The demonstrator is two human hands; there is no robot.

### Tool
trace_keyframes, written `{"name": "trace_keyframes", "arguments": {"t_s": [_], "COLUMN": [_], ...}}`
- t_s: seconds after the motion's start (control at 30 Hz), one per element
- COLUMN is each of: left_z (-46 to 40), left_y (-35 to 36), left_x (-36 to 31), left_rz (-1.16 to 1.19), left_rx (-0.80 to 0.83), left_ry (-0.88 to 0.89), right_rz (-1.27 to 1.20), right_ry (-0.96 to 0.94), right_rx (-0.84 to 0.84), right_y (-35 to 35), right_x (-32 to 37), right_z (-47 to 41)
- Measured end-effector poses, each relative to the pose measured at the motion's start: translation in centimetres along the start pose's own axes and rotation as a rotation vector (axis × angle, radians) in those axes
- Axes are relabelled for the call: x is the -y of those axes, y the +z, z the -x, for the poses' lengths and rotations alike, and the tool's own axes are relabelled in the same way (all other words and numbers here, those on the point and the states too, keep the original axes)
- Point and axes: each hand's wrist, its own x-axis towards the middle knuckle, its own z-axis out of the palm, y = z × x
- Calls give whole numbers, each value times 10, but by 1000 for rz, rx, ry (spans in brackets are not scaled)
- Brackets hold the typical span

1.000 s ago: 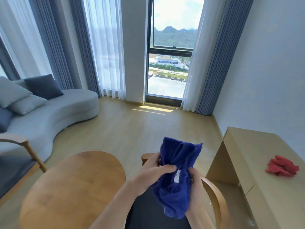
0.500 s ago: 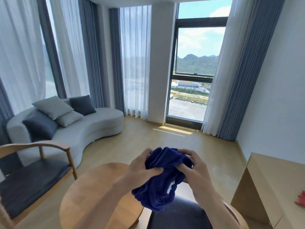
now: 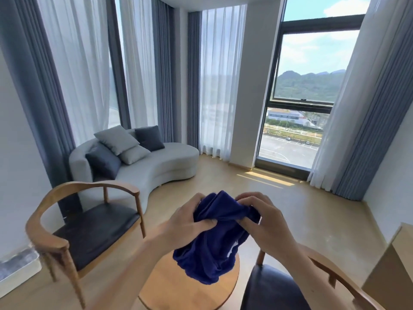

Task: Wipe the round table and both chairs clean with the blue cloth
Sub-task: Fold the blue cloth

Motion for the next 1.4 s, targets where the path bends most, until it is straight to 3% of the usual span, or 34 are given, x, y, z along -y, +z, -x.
{"name": "trace_keyframes", "arguments": {"t_s": [0.23,0.43,0.57,0.9,0.97,1.13,1.3,1.4], "left_z": [-3,-15,-26,-45,-44,-42,-42,-41], "left_y": [-50,-64,-67,-76,-73,-85,-109,-115], "left_x": [31,22,9,-31,-33,-32,-16,-5], "left_rz": [-21,-256,-289,-180,-138,-120,-313,-307], "left_rx": [64,-56,-138,-43,-46,-94,-118,-135], "left_ry": [87,312,318,366,359,317,250,198], "right_rz": [104,239,198,-8,-88,-152,-48,-76], "right_ry": [-37,-77,-14,39,34,69,39,16], "right_rx": [13,98,87,86,141,476,250,170], "right_y": [39,58,52,37,33,27,9,-4], "right_x": [36,47,44,43,36,7,-2,6], "right_z": [-40,-64,-74,-84,-82,-64,-73,-86]}}
